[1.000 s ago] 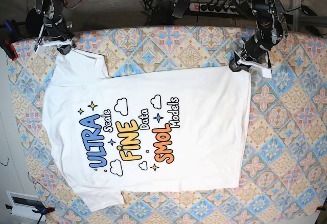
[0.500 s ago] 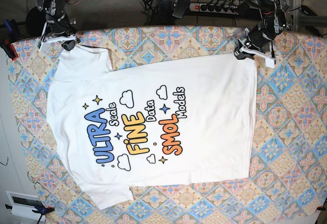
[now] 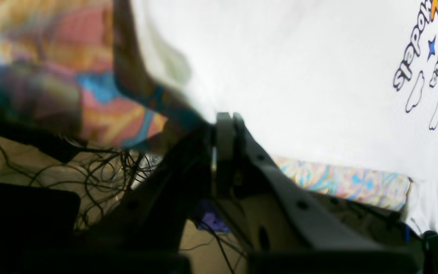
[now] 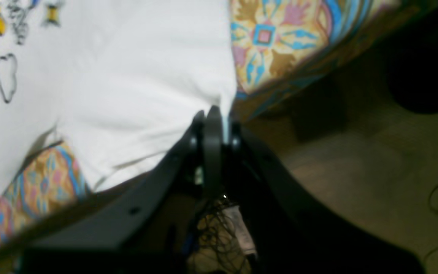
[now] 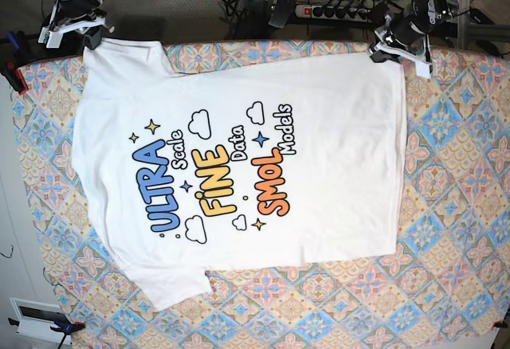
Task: Fold the T-shirt properly
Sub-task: 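Pull the shoulder edge toward the robot with both grippers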
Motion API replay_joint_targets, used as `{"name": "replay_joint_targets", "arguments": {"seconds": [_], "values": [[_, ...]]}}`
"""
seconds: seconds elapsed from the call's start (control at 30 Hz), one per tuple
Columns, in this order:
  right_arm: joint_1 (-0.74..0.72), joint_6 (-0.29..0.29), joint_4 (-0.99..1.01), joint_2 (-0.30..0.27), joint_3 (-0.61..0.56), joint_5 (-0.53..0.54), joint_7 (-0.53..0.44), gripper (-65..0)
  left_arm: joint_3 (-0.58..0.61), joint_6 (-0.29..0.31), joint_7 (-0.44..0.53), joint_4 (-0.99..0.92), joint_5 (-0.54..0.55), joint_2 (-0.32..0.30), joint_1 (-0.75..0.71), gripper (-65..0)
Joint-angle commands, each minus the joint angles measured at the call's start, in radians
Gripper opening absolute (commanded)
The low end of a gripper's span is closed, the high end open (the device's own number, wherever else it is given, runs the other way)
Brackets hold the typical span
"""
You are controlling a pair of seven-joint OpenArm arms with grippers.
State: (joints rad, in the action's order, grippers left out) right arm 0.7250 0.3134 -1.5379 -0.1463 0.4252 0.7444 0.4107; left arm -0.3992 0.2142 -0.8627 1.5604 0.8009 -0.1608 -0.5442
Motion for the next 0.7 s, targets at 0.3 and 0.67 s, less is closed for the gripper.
{"name": "replay_joint_targets", "arguments": {"seconds": [0.3,0.67], "values": [[0.075,0.134,-0.025,0.040,0.099,0.013,-0.023,-64.8,-0.004,0.001,-0.003,0.013,0.001,-0.009,-0.052,-65.0],[0.140,0.135,-0.184,0.063,0.096,0.013,-0.025,-64.8,-0.005,0.001,-0.002,0.015,0.002,-0.030,-0.083,-65.0]]}}
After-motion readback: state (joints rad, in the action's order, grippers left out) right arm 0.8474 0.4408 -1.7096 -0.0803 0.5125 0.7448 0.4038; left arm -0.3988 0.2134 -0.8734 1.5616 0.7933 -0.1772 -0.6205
